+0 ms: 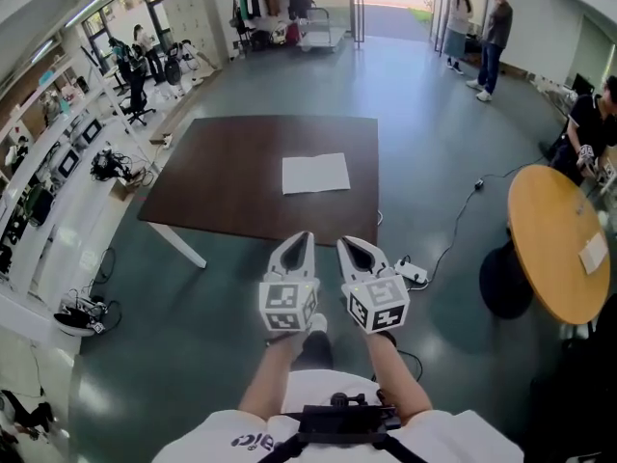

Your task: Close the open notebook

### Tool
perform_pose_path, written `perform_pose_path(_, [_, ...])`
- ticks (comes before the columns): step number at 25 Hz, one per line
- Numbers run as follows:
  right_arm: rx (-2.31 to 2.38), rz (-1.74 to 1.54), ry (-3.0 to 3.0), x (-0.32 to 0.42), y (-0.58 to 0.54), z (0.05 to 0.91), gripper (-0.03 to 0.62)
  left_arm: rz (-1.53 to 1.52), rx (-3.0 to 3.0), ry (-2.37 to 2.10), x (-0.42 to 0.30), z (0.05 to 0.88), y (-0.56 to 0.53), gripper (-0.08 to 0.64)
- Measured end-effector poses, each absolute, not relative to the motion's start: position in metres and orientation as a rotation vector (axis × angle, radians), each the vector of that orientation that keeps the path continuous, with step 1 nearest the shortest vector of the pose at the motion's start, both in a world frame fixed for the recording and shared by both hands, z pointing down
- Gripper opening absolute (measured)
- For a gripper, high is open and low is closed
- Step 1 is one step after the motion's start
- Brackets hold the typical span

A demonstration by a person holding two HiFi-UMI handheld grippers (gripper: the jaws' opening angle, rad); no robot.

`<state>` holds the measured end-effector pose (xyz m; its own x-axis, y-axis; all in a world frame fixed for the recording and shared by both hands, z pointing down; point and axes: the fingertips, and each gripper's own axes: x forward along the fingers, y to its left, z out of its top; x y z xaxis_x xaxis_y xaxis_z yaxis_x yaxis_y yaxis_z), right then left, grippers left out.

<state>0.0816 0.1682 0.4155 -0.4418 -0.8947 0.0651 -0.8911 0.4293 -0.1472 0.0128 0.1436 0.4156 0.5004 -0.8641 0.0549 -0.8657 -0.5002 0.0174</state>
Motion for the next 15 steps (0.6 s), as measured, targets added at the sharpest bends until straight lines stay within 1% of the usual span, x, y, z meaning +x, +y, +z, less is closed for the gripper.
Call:
perform_pose_path(9, [-1.654, -0.156, 2.645, 0.089, 0.049, 0.388, -0.012, -0.052, 2.719, -1.509, 0.030, 0.386, 0.019, 0.006])
perform_pose_path(15, [-1.627, -0.104, 2.641, 0.069, -0.039, 0.367, -0.012, -0.064, 2.727, -1.526, 0.009, 0.369, -0.065, 0.006])
